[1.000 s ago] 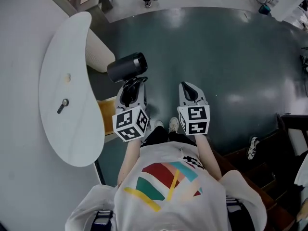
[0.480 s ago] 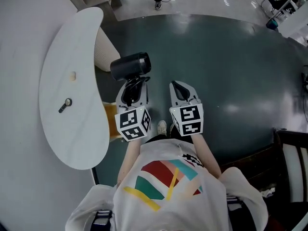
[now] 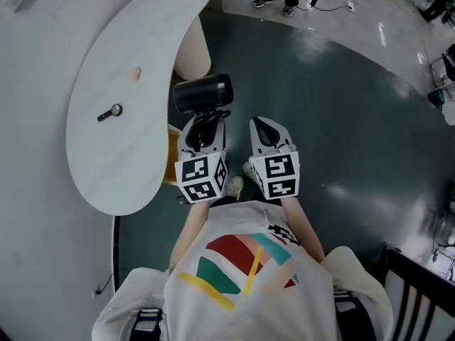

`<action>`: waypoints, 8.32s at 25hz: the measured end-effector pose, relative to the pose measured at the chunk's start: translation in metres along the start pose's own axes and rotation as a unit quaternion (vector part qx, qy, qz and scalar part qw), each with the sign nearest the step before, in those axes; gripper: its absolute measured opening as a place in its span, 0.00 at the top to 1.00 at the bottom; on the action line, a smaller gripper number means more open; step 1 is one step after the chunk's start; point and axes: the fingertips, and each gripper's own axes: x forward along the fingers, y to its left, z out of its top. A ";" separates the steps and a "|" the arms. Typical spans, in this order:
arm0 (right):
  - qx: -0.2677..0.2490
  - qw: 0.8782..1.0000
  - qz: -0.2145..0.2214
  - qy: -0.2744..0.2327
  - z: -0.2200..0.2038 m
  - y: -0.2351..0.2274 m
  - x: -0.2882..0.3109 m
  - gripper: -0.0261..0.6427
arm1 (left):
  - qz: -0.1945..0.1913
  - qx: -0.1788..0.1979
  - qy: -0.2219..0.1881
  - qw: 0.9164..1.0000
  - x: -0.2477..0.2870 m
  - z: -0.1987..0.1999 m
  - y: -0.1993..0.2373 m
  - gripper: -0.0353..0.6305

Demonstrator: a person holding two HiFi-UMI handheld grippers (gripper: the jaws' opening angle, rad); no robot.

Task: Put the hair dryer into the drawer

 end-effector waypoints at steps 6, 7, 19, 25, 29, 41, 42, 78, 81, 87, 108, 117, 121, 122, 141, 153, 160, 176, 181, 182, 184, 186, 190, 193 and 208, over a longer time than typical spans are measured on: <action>-0.052 0.994 0.094 -0.006 0.024 0.014 0.014 0.94 | 0.098 -0.052 -0.015 0.994 -0.020 0.004 0.015 0.60; -0.063 0.992 0.112 -0.006 0.026 0.026 0.022 0.94 | 0.116 -0.061 -0.015 0.991 -0.024 0.001 0.028 0.60; -0.155 0.955 0.254 0.002 0.028 0.121 0.051 0.94 | 0.255 -0.149 -0.015 0.955 -0.077 -0.041 0.101 0.60; -0.188 0.929 0.317 0.014 0.016 0.152 0.054 0.94 | 0.311 -0.184 -0.009 0.932 -0.101 -0.068 0.108 0.60; -0.198 0.917 0.347 0.023 0.008 0.175 0.054 0.94 | 0.336 -0.200 0.000 0.920 -0.116 -0.082 0.117 0.60; -0.222 0.890 0.395 0.057 -0.024 0.209 0.046 0.94 | 0.358 -0.256 0.029 0.897 -0.131 -0.127 0.115 0.60; -0.224 0.888 0.398 0.059 -0.027 0.209 0.045 0.94 | 0.356 -0.269 0.031 0.894 -0.129 -0.132 0.113 0.60; -0.211 0.899 0.370 0.106 -0.055 0.171 0.062 0.94 | 0.325 -0.447 0.186 0.812 -0.080 -0.254 0.088 0.60; -0.207 0.903 0.362 0.103 -0.052 0.167 0.063 0.94 | 0.330 -0.436 0.198 0.814 -0.078 -0.261 0.095 0.60; -0.202 0.911 0.346 0.099 -0.047 0.158 0.066 0.94 | 0.332 -0.418 0.216 0.818 -0.069 -0.263 0.110 0.60; -0.195 0.926 0.300 0.120 -0.054 0.139 0.068 0.94 | 0.317 -0.358 0.248 0.843 -0.040 -0.263 0.167 0.60; -0.206 0.925 0.287 0.140 -0.065 0.124 0.068 0.94 | 0.308 -0.305 0.220 0.874 -0.022 -0.266 0.185 0.60; -0.215 0.921 0.282 0.163 -0.082 0.119 0.064 0.94 | 0.315 -0.311 0.220 0.869 -0.017 -0.279 0.190 0.60; -0.216 0.920 0.281 0.168 -0.087 0.119 0.063 0.94 | 0.321 -0.317 0.220 0.865 -0.017 -0.284 0.191 0.60; -0.252 0.892 0.308 0.214 -0.134 0.127 0.049 0.94 | 0.393 -0.382 0.178 0.817 -0.013 -0.333 0.227 0.60; -0.257 0.884 0.308 0.239 -0.158 0.117 0.048 0.94 | 0.385 -0.364 0.165 0.832 0.007 -0.352 0.242 0.60; -0.251 0.883 0.309 0.249 -0.167 0.117 0.046 0.94 | 0.392 -0.371 0.165 0.826 0.009 -0.364 0.248 0.60; -0.235 0.885 0.320 0.244 -0.176 0.126 0.056 0.94 | 0.393 -0.372 0.164 0.825 0.020 -0.381 0.255 0.60; -0.230 0.886 0.321 0.243 -0.176 0.129 0.058 0.94 | 0.390 -0.374 0.166 0.825 0.022 -0.382 0.255 0.60; -0.229 0.886 0.322 0.242 -0.177 0.130 0.058 0.94 | 0.390 -0.375 0.166 0.825 0.022 -0.383 0.255 0.60; -0.227 0.886 0.324 0.241 -0.180 0.132 0.058 0.94 | 0.390 -0.375 0.166 0.825 0.022 -0.385 0.255 0.60; -0.227 0.886 0.326 0.240 -0.180 0.134 0.059 0.94 | 0.392 -0.372 0.169 0.824 0.022 -0.386 0.256 0.59; -0.228 0.884 0.331 0.237 -0.174 0.139 0.055 0.94 | 0.397 -0.369 0.170 0.823 0.018 -0.378 0.255 0.58; -0.229 0.884 0.333 0.234 -0.174 0.142 0.052 0.94 | 0.398 -0.365 0.167 0.825 0.014 -0.377 0.253 0.56; -0.225 0.891 0.339 0.202 -0.142 0.153 0.046 0.94 | 0.395 -0.341 0.160 0.838 0.000 -0.336 0.241 0.52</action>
